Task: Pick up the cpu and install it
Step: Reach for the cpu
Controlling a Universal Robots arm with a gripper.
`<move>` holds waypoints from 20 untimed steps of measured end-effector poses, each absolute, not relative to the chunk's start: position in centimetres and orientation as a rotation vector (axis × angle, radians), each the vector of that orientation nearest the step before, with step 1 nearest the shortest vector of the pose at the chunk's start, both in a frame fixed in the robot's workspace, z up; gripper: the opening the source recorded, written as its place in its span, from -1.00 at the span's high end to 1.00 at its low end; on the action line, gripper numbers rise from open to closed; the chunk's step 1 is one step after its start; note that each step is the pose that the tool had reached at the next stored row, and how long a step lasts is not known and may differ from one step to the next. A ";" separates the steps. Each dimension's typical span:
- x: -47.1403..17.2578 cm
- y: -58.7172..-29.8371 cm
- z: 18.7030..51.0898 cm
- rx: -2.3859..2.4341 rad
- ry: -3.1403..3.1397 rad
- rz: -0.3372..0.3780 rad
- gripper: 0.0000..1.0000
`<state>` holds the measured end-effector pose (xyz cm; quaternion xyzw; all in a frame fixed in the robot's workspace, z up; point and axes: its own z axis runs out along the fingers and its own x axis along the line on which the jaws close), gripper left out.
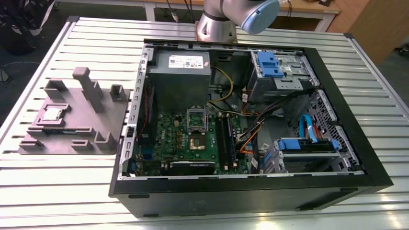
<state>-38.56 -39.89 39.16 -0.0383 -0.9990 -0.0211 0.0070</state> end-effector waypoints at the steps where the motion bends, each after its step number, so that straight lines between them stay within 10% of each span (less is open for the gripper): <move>1: -38.6 -39.9 39.2 -0.120 -3.125 -0.066 0.80; 20: -39.7 -39.9 39.2 -0.120 -3.125 -0.066 0.80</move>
